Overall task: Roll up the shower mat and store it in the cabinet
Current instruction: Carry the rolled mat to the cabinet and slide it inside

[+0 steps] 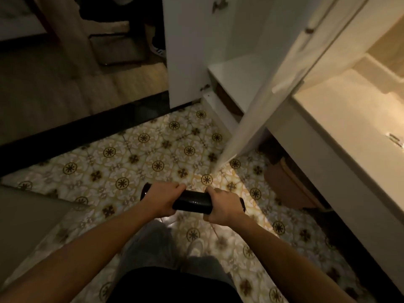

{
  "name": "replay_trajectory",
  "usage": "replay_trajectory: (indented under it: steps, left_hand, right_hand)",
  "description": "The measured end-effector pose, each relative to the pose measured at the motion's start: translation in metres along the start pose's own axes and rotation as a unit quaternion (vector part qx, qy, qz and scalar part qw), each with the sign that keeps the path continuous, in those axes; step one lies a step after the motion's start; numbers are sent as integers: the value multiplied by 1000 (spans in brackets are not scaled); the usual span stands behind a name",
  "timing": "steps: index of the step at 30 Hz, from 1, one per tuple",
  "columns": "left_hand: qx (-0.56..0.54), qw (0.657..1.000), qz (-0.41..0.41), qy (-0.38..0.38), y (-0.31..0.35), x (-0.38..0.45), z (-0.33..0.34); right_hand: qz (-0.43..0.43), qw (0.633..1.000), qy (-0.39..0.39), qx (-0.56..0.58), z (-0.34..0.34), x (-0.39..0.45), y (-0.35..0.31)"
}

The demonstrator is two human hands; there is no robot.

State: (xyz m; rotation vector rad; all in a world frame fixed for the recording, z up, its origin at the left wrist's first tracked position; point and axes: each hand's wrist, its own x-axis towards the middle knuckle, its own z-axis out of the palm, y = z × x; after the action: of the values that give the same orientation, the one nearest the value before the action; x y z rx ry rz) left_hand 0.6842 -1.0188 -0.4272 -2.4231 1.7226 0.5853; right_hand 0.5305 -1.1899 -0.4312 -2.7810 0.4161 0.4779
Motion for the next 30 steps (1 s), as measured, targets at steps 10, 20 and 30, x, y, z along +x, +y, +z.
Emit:
replay_trajectory:
  steps: [10, 20, 30]
  left_hand:
    - [-23, 999, -25, -25, -174, 125, -35]
    - [-5, 995, 74, -65, -311, 274, -113]
    - [22, 978, 147, -148, -359, 475, -138]
  right_hand:
    - [-3, 1000, -26, 15, -45, 218, 0]
    - [86, 994, 26, 58, -94, 366, 17]
    - [207, 973, 32, 99, -90, 455, 128]
